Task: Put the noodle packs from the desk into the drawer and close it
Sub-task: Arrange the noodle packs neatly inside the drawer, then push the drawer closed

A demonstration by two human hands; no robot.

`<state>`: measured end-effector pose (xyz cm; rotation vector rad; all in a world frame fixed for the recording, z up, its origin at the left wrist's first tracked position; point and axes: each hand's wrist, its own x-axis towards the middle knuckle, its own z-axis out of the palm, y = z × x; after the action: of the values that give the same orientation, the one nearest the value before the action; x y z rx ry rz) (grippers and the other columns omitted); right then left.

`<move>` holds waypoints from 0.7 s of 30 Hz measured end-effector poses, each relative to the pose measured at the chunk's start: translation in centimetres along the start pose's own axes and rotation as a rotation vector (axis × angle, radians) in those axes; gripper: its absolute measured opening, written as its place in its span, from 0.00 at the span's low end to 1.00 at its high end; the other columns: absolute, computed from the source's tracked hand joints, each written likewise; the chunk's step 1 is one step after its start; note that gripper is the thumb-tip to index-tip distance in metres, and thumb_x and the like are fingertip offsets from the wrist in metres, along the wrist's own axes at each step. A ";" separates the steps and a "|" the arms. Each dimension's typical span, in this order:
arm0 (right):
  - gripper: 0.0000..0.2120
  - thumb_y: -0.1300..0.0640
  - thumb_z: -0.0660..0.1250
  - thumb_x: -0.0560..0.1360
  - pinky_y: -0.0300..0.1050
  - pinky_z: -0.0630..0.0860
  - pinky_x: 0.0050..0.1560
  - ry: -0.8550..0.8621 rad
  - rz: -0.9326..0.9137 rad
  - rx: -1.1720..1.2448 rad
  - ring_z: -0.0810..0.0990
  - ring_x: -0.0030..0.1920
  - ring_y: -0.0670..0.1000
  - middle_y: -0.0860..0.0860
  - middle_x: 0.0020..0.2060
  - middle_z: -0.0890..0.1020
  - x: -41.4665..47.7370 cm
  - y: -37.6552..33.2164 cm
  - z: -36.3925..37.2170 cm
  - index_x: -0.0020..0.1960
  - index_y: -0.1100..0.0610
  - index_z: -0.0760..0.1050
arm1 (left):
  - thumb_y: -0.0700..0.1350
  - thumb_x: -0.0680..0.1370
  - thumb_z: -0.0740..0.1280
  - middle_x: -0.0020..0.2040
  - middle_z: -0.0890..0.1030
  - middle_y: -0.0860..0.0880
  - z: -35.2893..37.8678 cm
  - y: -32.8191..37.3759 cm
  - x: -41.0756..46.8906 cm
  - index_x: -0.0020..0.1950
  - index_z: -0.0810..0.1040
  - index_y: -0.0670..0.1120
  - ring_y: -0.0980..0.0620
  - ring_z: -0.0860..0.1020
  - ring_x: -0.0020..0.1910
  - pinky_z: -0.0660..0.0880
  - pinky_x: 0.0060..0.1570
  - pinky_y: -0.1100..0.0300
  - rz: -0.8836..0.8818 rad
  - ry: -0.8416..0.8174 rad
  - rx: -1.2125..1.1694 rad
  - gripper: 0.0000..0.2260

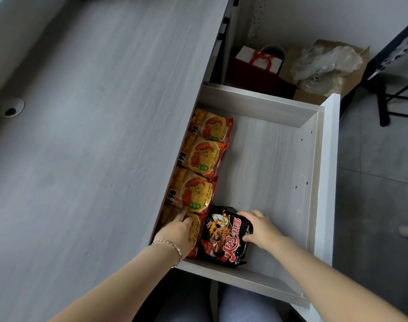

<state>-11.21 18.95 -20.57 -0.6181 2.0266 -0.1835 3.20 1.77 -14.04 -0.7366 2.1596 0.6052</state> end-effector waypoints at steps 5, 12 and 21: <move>0.20 0.61 0.61 0.77 0.48 0.66 0.67 -0.009 -0.095 -0.262 0.69 0.67 0.55 0.53 0.66 0.72 -0.6 -1.4 -5.0 0.68 0.50 0.71 | 0.43 0.78 0.61 0.78 0.48 0.49 -0.6 1.1 0.2 0.73 0.60 0.50 0.44 0.65 0.70 0.72 0.64 0.51 -0.050 -0.083 0.115 0.24; 0.11 0.63 0.62 0.76 0.38 0.71 0.54 0.518 -0.205 0.228 0.78 0.51 0.48 0.52 0.52 0.81 -4.6 0.5 -14.2 0.56 0.59 0.79 | 0.49 0.79 0.59 0.69 0.66 0.44 -3.7 7.5 0.6 0.70 0.64 0.47 0.44 0.67 0.68 0.65 0.68 0.49 -0.066 -0.039 0.169 0.20; 0.25 0.58 0.66 0.75 0.54 0.73 0.64 0.362 0.027 0.363 0.74 0.63 0.58 0.58 0.66 0.71 -0.9 9.2 -23.1 0.69 0.60 0.62 | 0.57 0.77 0.60 0.61 0.76 0.47 -3.7 25.1 2.7 0.63 0.69 0.46 0.46 0.77 0.58 0.73 0.53 0.54 -0.011 0.093 -0.236 0.20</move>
<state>-33.68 24.52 -11.42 -0.3435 2.2667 -0.6718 -16.88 16.76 -9.38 -0.9179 2.1900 0.8446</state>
